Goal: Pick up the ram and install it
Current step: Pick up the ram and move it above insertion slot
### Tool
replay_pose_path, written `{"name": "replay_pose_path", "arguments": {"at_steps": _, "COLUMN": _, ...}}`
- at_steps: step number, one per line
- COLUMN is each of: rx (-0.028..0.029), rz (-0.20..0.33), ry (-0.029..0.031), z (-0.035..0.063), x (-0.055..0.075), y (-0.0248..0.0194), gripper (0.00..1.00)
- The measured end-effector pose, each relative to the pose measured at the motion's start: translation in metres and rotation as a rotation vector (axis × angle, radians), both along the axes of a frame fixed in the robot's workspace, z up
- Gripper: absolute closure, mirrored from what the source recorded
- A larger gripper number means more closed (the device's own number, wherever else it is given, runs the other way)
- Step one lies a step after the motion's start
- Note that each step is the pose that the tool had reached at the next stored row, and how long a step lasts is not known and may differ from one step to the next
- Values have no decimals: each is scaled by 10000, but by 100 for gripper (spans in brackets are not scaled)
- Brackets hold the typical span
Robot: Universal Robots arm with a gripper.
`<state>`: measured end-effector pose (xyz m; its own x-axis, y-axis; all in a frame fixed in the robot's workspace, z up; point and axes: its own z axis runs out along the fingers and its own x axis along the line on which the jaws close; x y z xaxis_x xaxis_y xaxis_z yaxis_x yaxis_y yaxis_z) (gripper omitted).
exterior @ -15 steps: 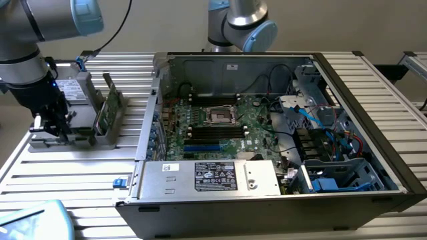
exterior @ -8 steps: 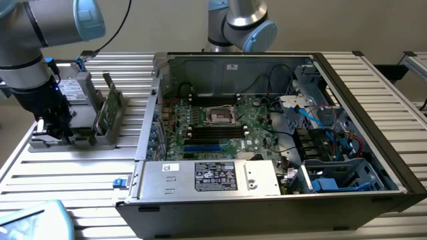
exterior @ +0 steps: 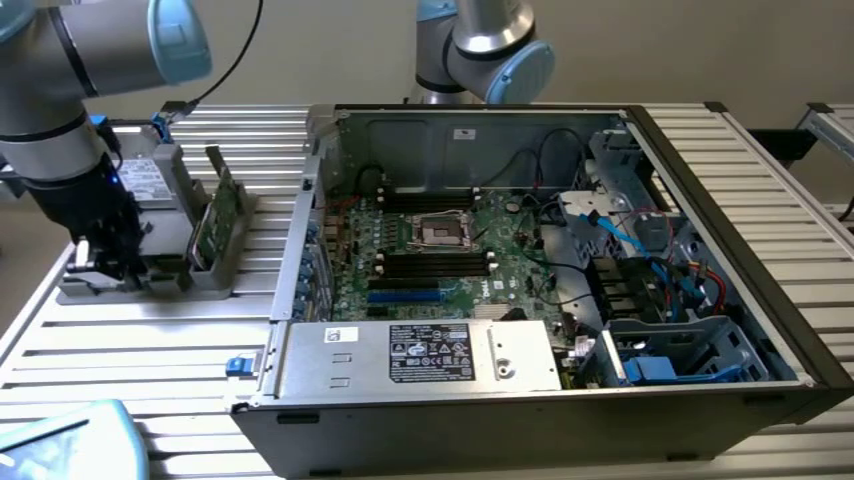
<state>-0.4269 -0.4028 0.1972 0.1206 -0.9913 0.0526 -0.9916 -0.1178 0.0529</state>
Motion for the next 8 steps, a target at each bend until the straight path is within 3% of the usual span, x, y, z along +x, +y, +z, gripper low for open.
{"name": "replay_pose_path", "arguments": {"at_steps": 8, "rx": -1, "rz": -13, "ry": 16, "z": -22, "x": 0, "y": 0, "gripper": 67}}
